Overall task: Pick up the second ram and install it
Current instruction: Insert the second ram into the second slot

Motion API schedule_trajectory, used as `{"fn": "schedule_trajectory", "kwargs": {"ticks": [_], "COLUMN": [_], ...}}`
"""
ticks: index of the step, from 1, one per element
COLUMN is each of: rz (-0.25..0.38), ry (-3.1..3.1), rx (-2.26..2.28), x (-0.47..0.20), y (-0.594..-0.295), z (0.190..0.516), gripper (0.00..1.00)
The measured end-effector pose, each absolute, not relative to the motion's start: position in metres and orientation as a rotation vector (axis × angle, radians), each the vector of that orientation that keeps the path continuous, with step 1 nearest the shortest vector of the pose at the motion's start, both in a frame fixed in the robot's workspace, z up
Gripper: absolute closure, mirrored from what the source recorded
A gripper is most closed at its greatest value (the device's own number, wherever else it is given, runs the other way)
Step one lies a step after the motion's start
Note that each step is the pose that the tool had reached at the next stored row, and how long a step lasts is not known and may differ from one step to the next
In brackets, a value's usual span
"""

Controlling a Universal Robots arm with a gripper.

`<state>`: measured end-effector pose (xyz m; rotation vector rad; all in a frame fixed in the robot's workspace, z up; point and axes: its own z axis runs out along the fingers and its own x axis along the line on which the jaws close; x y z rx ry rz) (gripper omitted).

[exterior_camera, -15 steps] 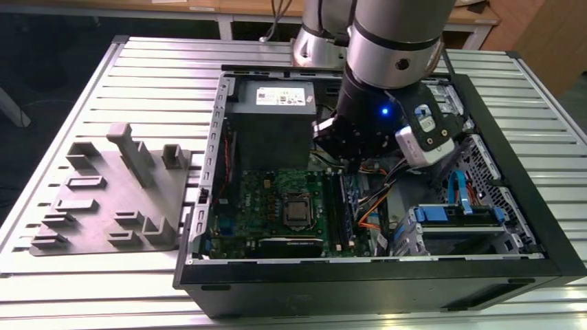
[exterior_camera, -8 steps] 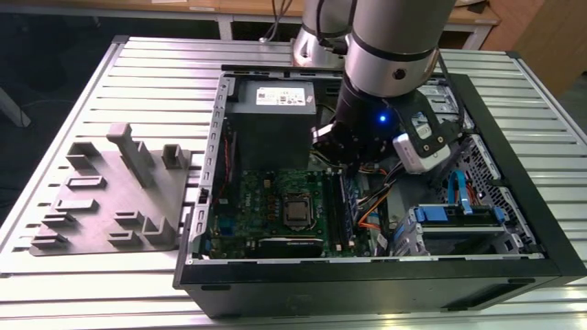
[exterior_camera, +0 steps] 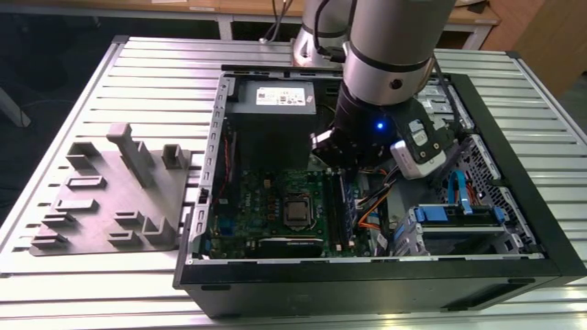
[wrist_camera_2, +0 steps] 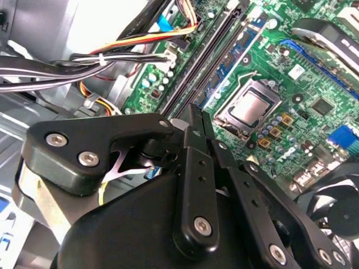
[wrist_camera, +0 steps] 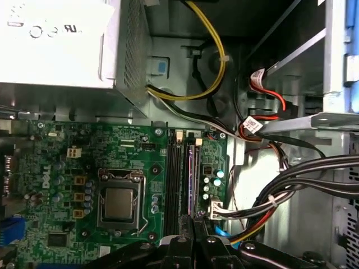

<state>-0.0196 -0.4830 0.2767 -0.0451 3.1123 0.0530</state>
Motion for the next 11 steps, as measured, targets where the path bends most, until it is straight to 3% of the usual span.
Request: {"fn": "schedule_trajectory", "kwargs": {"ticks": [11], "rz": [0.053], "ry": [3.112], "rx": [-0.045], "x": [-0.023], "y": [-0.483], "z": [0.258], "gripper": [0.91]}}
